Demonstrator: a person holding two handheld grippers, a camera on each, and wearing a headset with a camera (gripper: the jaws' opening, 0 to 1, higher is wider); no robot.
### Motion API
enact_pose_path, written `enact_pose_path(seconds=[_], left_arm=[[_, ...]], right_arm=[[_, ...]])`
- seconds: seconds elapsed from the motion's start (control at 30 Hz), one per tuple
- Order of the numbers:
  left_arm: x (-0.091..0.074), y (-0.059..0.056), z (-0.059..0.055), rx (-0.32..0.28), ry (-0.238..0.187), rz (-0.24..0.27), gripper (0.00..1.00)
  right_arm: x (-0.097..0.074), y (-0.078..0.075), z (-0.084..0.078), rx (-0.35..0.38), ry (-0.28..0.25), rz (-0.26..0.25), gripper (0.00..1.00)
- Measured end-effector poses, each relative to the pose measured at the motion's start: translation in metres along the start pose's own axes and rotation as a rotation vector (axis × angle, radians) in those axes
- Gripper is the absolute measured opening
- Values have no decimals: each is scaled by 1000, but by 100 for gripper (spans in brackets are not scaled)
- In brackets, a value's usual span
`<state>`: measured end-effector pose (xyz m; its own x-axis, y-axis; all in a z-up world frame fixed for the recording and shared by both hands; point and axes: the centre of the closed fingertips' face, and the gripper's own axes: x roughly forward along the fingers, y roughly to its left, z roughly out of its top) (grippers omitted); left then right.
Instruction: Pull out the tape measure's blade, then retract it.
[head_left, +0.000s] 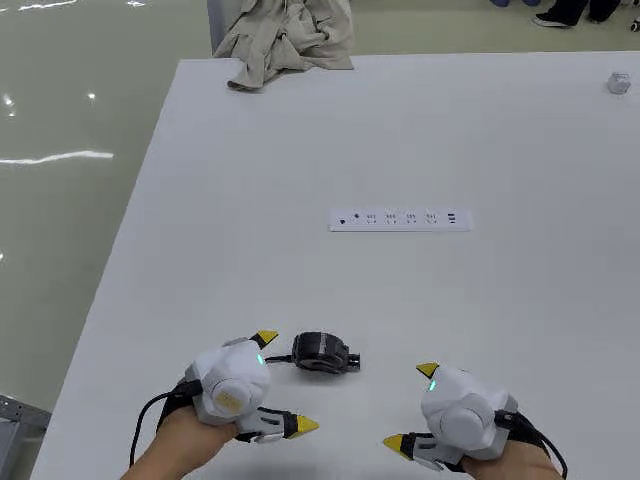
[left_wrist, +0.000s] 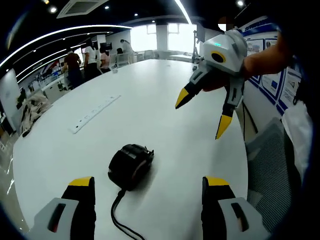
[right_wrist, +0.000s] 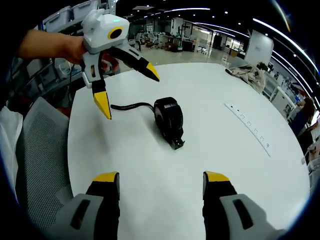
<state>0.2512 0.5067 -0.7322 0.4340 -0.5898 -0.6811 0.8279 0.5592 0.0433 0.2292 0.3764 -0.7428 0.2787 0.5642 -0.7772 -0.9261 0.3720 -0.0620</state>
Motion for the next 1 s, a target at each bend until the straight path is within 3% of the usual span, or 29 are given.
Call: enact_pose_path(seconds=[0.23, 0.33, 0.67, 1.0], left_arm=[[5, 4, 2, 38, 11, -20, 85], [5, 5, 3, 44, 8, -29, 79], [18, 16, -1, 85, 28, -58, 79], [29, 25, 3, 113, 41, -86, 76]], right_arm=[[2, -1, 1, -33, 5, 12, 66], [5, -2, 2, -43, 7, 19, 67], [15, -7, 2, -116, 34, 39, 65], [28, -15, 10, -149, 37, 55, 62]])
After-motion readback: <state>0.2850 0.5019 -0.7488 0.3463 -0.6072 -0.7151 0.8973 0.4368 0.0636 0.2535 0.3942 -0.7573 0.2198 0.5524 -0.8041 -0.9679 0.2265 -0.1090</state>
